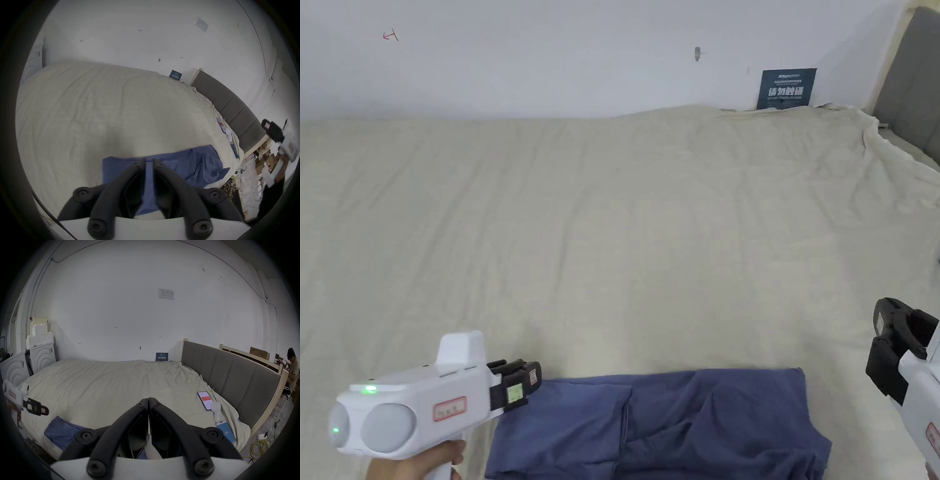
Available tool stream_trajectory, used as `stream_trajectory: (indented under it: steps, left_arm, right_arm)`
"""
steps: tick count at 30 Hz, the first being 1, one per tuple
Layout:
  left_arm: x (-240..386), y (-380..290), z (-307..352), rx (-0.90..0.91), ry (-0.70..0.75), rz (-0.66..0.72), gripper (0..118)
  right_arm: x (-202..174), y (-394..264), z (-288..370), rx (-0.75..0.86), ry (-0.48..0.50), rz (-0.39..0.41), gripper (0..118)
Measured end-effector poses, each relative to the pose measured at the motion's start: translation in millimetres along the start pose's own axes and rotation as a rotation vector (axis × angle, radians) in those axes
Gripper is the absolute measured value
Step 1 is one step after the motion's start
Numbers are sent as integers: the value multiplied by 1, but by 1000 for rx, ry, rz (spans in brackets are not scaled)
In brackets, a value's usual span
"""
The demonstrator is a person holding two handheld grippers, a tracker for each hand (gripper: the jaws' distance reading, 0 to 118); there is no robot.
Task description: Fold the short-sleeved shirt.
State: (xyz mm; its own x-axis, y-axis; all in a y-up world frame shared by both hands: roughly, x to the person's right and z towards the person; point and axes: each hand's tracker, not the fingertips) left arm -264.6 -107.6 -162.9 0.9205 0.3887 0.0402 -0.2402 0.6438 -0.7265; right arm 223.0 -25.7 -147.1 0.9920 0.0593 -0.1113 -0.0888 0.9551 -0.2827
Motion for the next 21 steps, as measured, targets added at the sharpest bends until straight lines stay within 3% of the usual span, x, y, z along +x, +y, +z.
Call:
stream_trajectory:
  steps: [1,2,3,5,12,17,21]
  left_arm:
    - [-10,1,5,-25,-10,15,35]
    - [-20,1,6,-31,0,26,61]
    - [-28,0,6,-45,7,31,79]
    - [-44,-3,3,-82,11,46,104]
    - [-82,-17,-30,-215,-48,145,104]
    - [-92,-24,-60,-274,-28,179,80]
    - [-85,-28,-74,-291,-78,185,72]
  right_arm:
    - [-1,-1,-1,-2,2,2,0]
    - [-3,-1,-1,-4,6,4,0]
    - [-10,-1,-4,-7,10,5,0]
    - [-13,-2,-5,-10,14,8,0]
    - [-12,-5,-6,-30,18,16,0]
    - [-6,-6,-4,-44,6,28,0]
    - [-2,-6,-4,-54,-3,31,0]
